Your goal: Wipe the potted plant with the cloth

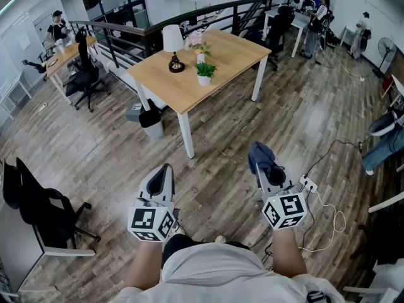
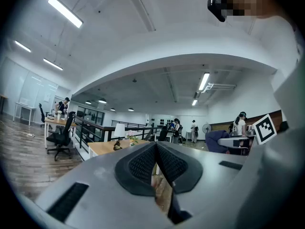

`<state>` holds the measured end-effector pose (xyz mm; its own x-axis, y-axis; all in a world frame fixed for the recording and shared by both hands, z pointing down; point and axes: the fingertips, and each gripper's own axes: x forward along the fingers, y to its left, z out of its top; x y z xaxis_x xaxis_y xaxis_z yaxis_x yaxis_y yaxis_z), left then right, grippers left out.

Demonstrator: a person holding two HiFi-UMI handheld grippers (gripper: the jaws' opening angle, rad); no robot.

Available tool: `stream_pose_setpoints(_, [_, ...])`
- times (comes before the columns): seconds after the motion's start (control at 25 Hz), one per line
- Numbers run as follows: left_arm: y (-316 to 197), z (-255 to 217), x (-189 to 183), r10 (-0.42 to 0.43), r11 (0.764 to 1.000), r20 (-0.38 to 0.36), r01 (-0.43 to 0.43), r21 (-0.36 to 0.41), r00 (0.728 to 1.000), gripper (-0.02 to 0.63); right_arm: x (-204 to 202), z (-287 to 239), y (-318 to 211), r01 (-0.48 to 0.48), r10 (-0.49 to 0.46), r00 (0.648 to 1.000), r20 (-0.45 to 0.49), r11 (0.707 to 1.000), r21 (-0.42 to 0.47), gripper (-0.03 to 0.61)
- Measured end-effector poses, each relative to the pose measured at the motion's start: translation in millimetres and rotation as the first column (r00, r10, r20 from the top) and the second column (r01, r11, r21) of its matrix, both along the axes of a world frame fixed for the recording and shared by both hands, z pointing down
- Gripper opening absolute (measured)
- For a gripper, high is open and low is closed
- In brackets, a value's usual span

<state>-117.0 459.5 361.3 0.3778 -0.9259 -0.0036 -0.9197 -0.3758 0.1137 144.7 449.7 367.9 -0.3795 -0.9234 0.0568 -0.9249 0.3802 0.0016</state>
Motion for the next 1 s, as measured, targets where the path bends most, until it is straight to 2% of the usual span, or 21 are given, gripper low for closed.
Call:
stream_pose_setpoints(0.68, [-0.2, 2.8, 5.7, 0.023, 1.0, -0.011, -0.023, -0.013, 1.0, 0.015, 1.4, 6.3, -1.7, 0.005, -0.005, 1.0, 0.0, 1.0, -0.012, 0.149])
stream_pose_setpoints(0.88, [-0.5, 5.3, 12.9, 0.032, 0.999, -0.014, -0.032, -0.015, 0.999, 0.015, 12.1, 3.8, -1.6, -0.003, 0.002, 0.997, 0.079, 1.0, 0.011, 0.152])
stream_pose_setpoints(1.0, [-1.9, 7.9, 21.7, 0.039, 0.999, -0.019, -0.04, -0.026, 0.999, 0.015, 21.0, 4.5, -4.5, 0.005, -0.005, 0.996, 0.092, 1.0, 0.004, 0.153])
